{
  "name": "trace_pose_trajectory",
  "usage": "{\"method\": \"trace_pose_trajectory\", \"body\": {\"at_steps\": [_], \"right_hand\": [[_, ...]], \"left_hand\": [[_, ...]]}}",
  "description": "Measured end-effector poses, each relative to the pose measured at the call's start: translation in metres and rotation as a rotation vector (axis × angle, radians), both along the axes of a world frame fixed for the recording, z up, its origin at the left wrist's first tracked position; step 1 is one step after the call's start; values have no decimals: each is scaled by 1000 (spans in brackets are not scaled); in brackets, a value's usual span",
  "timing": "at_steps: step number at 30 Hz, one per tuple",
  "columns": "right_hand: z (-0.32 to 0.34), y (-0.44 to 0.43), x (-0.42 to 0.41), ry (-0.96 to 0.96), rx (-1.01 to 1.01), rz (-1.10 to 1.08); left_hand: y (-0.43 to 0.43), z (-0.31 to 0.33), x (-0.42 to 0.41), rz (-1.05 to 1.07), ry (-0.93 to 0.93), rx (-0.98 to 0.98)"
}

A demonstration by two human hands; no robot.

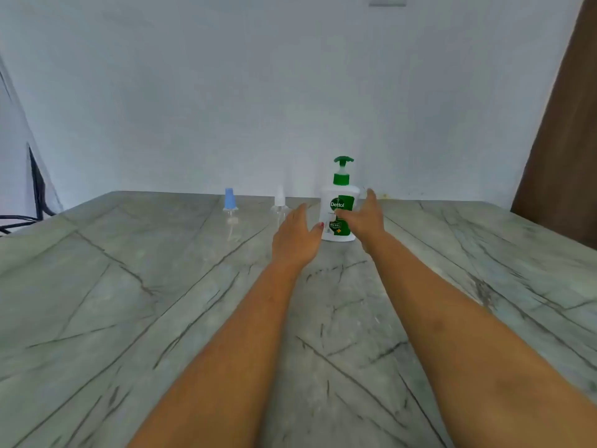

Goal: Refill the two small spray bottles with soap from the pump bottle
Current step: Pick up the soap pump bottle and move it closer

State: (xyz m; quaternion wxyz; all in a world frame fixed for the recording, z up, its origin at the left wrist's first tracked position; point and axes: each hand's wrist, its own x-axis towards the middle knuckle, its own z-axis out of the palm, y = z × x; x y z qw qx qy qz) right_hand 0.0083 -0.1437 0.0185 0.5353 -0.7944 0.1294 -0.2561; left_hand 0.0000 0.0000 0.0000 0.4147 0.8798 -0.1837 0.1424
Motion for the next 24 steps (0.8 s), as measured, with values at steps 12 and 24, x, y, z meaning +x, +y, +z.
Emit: {"method": "trace_pose_trajectory", "body": {"at_steps": [12,24], "right_hand": [[1,-12,-16,41,38,179],[8,4,-129,114,171,645]], "left_hand": [[7,4,-3,-39,124,-162],[20,-1,-80,-330,267,-522]]}}
